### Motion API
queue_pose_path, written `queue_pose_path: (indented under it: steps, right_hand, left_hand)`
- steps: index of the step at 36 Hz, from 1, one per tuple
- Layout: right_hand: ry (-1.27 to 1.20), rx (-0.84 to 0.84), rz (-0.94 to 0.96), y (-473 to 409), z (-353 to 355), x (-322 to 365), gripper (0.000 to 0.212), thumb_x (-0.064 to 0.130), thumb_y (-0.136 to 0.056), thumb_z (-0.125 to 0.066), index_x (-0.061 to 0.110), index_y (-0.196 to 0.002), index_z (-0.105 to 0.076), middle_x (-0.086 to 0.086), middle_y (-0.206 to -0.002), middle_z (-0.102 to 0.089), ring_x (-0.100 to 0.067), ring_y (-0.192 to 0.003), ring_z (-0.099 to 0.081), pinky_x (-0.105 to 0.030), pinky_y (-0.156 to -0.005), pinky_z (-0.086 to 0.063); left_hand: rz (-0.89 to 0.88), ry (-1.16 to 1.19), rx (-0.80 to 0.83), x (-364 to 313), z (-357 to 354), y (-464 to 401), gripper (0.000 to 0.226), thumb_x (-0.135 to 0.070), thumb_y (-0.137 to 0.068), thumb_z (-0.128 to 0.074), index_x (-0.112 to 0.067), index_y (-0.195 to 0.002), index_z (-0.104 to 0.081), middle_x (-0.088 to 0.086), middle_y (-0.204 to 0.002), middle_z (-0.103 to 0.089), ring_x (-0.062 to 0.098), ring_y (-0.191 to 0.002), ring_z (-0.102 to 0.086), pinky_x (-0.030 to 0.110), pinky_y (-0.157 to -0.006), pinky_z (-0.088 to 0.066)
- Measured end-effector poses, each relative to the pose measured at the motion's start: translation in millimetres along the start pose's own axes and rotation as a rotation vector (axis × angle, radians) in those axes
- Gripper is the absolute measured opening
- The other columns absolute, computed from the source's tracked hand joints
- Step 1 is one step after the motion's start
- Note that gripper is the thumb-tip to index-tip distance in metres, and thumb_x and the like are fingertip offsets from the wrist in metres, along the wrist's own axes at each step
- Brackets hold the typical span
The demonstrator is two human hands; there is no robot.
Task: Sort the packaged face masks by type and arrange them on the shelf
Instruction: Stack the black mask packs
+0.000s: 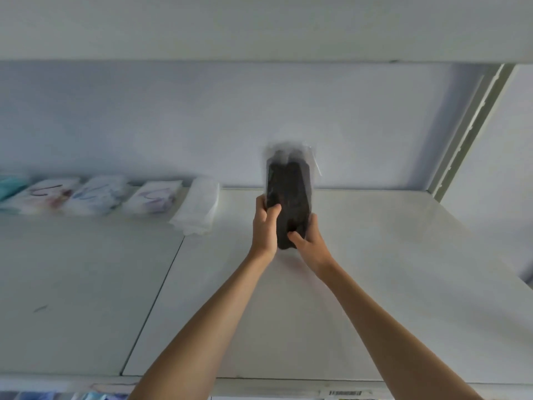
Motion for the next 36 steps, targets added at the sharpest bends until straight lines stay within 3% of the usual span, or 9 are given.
queue_pose_path:
  steps: [3,6,11,15,18,21,27,32,36]
  right_hand:
    - [0.054,0.014,-0.008,-3,-8,-7,0.029,0.007,-0.090,-0.051,0.014,-0.113,-0.035,-0.010,-0.111,-0.056,-0.025,-0.102,-0.060,-0.041,-0.083,-0.055]
    - [-0.010,0.004,0.004,-17,-16,4,0.030,0.005,-0.089,-0.051,0.013,-0.114,-0.037,-0.011,-0.112,-0.056,-0.026,-0.103,-0.061,-0.044,-0.084,-0.056]
    - [-0.161,0.016,-0.037,-43,-43,25,0.046,0.005,-0.090,-0.054,0.017,-0.129,-0.032,-0.006,-0.115,-0.056,-0.020,-0.099,-0.063,-0.022,-0.066,-0.056]
    - [-0.014,-0.025,-0.201,-65,-73,17,0.059,0.027,-0.074,-0.062,0.009,-0.126,-0.042,-0.011,-0.125,-0.049,-0.028,-0.099,-0.062,-0.038,-0.078,-0.058]
    - [0.143,-0.025,-0.280,-72,-86,12,0.046,0.027,-0.084,-0.062,0.003,-0.121,-0.048,-0.009,-0.123,-0.042,-0.026,-0.097,-0.058,-0.033,-0.080,-0.055]
    - [0.211,-0.016,-0.320,-74,-94,8,0.043,0.026,-0.086,-0.061,0.001,-0.119,-0.049,-0.010,-0.121,-0.038,-0.026,-0.093,-0.055,-0.036,-0.084,-0.054]
    - [0.407,-0.028,-0.339,-74,-97,9,0.044,0.037,-0.085,-0.060,0.003,-0.112,-0.054,-0.014,-0.121,-0.048,-0.032,-0.110,-0.052,-0.041,-0.091,-0.049]
    - [0.547,-0.017,-0.360,-69,-95,18,0.060,0.050,-0.089,-0.053,0.005,-0.127,-0.047,-0.013,-0.128,-0.046,-0.031,-0.120,-0.040,-0.038,-0.097,-0.039]
    - [0.529,-0.024,-0.318,-57,-90,33,0.061,0.048,-0.094,-0.047,0.005,-0.137,-0.040,-0.016,-0.137,-0.040,-0.033,-0.127,-0.036,-0.040,-0.100,-0.035]
  left_hand:
    - [0.032,-0.033,-0.017,13,9,1,0.042,-0.040,-0.070,-0.059,-0.019,-0.104,-0.049,0.001,-0.101,-0.061,0.021,-0.099,-0.059,0.032,-0.084,-0.052]
    - [0.028,-0.048,-0.036,2,14,-13,0.042,-0.028,-0.079,-0.058,-0.014,-0.116,-0.042,-0.001,-0.104,-0.060,0.015,-0.097,-0.061,0.021,-0.076,-0.051]
    - [0.096,-0.313,-0.140,-9,37,-51,0.041,-0.032,-0.096,-0.054,-0.015,-0.130,-0.038,0.004,-0.118,-0.057,0.021,-0.102,-0.059,0.033,-0.086,-0.052]
    - [0.329,-0.700,-0.162,4,61,-77,0.051,-0.043,-0.095,-0.047,-0.004,-0.126,-0.046,0.016,-0.126,-0.055,0.032,-0.103,-0.060,0.042,-0.089,-0.052]
    - [0.382,-0.910,-0.136,5,71,-84,0.050,-0.040,-0.098,-0.042,0.001,-0.126,-0.051,0.020,-0.129,-0.048,0.035,-0.110,-0.056,0.039,-0.090,-0.047]
    - [0.374,-1.053,-0.087,7,77,-85,0.048,-0.037,-0.100,-0.040,0.002,-0.123,-0.055,0.020,-0.125,-0.057,0.034,-0.115,-0.054,0.039,-0.089,-0.045]
    - [0.381,-1.140,-0.001,0,79,-84,0.049,-0.035,-0.104,-0.032,0.004,-0.115,-0.059,0.019,-0.119,-0.063,0.033,-0.109,-0.059,0.034,-0.084,-0.044]
    - [0.396,-1.120,0.031,-20,80,-79,0.052,-0.035,-0.105,-0.025,0.004,-0.122,-0.055,0.019,-0.125,-0.059,0.032,-0.114,-0.056,0.033,-0.086,-0.042]
    - [0.368,-1.100,0.051,-36,89,-73,0.050,-0.035,-0.104,-0.028,0.003,-0.123,-0.054,0.019,-0.126,-0.059,0.033,-0.114,-0.056,0.034,-0.089,-0.043]
Point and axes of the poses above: each hand's wrist, its own y-axis away from the middle knuckle, its own z-axis out of the back of the hand, x = y × z, the point moved 4 cm from there along -y, towards the middle knuckle
